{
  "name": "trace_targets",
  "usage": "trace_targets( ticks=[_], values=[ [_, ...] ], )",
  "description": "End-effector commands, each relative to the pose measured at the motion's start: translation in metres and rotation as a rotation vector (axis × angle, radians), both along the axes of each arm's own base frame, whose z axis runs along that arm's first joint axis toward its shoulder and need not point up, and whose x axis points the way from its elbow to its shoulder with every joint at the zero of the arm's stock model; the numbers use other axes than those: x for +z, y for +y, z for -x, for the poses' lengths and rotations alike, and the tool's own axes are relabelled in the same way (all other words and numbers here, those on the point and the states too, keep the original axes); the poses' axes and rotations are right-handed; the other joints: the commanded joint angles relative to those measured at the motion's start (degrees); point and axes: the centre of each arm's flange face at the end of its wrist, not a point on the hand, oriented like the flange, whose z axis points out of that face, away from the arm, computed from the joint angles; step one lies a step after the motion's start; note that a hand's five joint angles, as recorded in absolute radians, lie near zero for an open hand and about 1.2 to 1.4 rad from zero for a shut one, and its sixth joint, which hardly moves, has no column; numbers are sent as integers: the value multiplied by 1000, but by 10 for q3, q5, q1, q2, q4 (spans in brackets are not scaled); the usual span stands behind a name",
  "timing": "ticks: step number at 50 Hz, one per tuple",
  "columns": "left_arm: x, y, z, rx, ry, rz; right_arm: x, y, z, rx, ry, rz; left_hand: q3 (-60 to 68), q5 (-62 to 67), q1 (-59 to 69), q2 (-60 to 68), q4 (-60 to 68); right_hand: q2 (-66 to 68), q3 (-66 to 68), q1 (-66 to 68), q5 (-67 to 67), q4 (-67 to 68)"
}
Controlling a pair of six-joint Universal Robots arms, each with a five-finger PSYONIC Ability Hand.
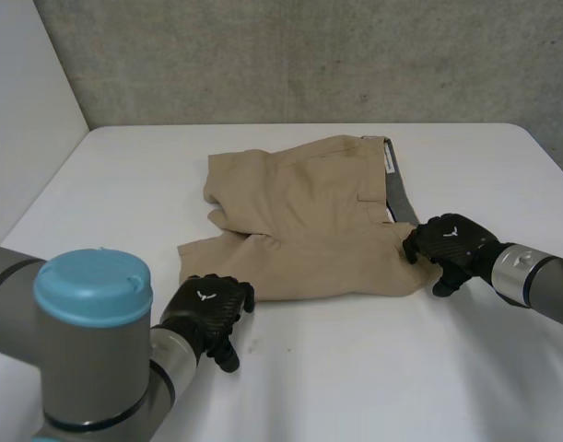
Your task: Fold the shorts.
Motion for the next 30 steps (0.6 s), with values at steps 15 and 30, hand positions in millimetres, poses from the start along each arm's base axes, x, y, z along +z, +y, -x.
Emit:
trace_targets(
  ticks=[15, 30],
  values=[
    [-10, -85, 15, 121, 13, 70, -18, -34, -4, -12, 5, 66, -63, -59, -60, -62, -62, -13, -12, 36, -20, -16],
    [-11, -109, 29, 107, -3, 104, -20, -47, -15, -28, 4, 118, -60, -55, -57, -59, -59, 311, 312, 360, 305, 308]
  ],
)
